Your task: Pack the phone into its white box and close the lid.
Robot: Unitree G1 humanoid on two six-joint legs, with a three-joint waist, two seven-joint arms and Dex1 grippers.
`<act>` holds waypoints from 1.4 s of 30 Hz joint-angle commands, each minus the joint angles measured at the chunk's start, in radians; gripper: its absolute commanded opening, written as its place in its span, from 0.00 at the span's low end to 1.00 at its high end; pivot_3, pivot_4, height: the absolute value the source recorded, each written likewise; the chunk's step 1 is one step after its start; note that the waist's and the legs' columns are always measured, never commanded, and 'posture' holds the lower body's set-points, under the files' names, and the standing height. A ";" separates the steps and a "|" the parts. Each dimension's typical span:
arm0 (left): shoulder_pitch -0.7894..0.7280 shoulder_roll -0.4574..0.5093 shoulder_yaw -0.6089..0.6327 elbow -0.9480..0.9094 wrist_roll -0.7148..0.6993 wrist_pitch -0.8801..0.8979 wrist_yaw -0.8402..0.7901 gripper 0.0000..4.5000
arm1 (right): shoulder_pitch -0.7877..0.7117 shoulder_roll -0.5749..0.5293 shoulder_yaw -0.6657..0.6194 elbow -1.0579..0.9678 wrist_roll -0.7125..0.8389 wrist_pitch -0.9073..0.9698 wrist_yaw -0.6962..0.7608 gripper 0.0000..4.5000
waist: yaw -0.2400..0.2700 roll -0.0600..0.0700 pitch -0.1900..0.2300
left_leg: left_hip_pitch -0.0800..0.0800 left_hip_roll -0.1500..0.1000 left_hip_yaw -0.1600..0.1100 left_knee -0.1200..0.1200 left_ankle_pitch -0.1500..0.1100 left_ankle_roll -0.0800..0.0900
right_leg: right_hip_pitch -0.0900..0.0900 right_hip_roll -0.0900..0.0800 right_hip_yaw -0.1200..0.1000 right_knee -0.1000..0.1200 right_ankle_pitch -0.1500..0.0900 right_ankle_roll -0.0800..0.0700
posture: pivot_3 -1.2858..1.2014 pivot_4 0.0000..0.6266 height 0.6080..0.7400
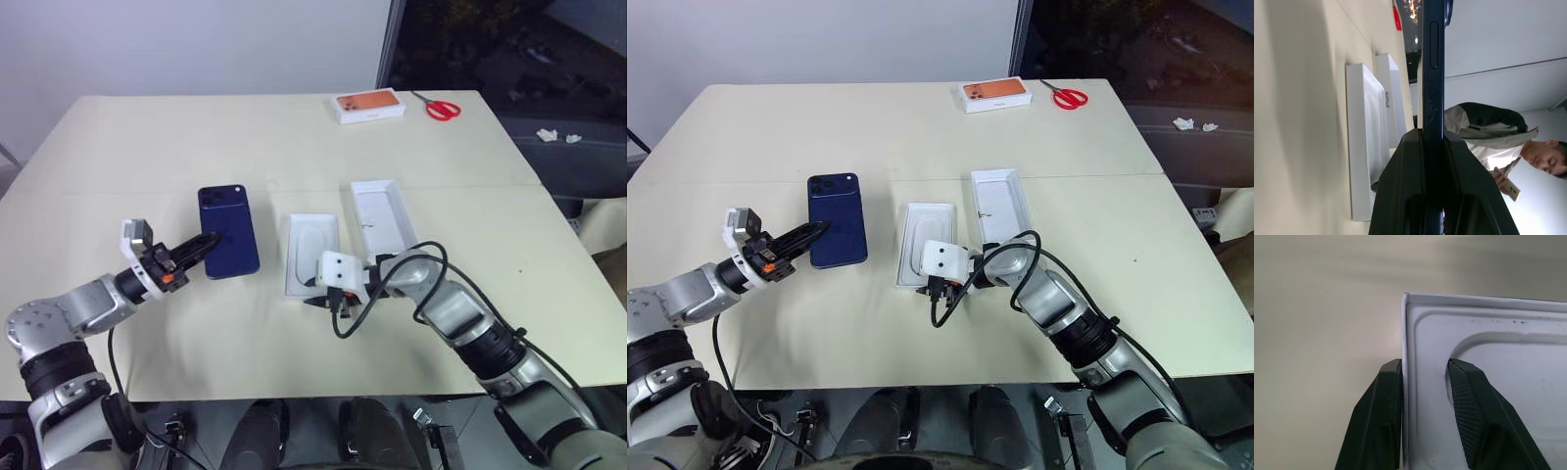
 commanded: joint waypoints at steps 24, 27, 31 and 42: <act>0.013 -0.001 -0.017 -0.049 -0.114 -0.031 0.046 0.09 | 0.060 -0.016 -0.030 -0.075 0.054 -0.018 0.092 0.09 | 0.000 -0.001 0.000 | 0.000 0.000 0.000 0.000 0.000 0.000 | 0.000 0.000 0.000 0.000 0.000 0.000 | 0.52 0.24 1.00; 0.016 0.001 -0.019 -0.049 -0.123 -0.032 0.048 0.09 | 0.063 0.026 -0.039 -0.123 0.086 0.064 0.066 0.09 | -0.003 -0.001 0.000 | 0.000 0.000 0.000 0.000 0.000 0.000 | 0.000 0.000 0.000 0.000 0.000 0.000 | 0.52 0.24 1.00; 0.020 0.001 -0.026 -0.051 -0.132 -0.035 0.051 0.09 | 0.060 0.074 -0.033 -0.150 0.093 0.144 0.027 0.09 | -0.004 -0.001 0.000 | 0.000 0.001 0.000 0.000 0.000 0.000 | 0.000 0.000 0.000 0.000 0.000 0.000 | 0.52 0.24 1.00; 0.021 0.004 -0.048 -0.052 -0.140 -0.024 0.056 0.09 | 0.029 0.128 -0.087 -0.144 0.160 0.204 -0.003 0.91 | 0.000 -0.001 0.000 | 0.000 0.000 0.000 0.000 0.000 0.000 | 0.000 0.000 0.000 0.000 0.000 0.000 | 0.52 0.24 1.00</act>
